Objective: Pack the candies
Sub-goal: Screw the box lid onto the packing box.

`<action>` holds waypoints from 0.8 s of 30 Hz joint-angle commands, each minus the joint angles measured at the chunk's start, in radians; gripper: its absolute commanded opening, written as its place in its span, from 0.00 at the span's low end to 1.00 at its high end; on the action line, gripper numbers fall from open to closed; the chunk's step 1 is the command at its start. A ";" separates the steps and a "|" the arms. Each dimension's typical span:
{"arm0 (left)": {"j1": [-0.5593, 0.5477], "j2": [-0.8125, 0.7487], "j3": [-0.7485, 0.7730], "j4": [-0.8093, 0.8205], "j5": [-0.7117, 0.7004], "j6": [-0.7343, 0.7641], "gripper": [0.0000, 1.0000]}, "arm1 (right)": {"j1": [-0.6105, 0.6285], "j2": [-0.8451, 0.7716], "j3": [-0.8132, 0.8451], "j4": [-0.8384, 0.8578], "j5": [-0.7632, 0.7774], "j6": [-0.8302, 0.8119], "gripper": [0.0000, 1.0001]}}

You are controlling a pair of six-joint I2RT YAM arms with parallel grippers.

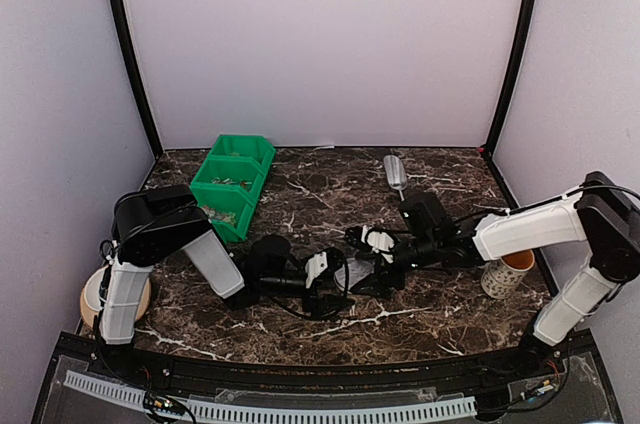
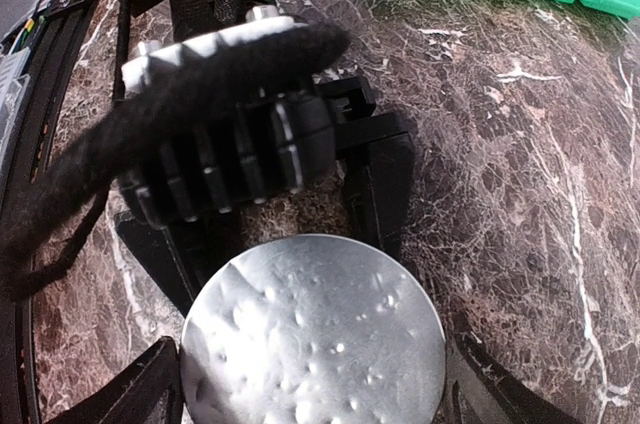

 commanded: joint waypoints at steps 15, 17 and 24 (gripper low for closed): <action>-0.009 0.073 -0.001 -0.326 -0.256 -0.048 0.48 | 0.130 -0.022 -0.148 0.303 0.387 0.312 0.84; -0.009 0.072 0.005 -0.336 -0.277 -0.054 0.48 | 0.144 -0.016 -0.149 0.316 0.437 0.338 0.84; -0.009 0.074 0.021 -0.362 -0.339 -0.079 0.48 | 0.208 0.018 -0.132 0.348 0.566 0.398 0.86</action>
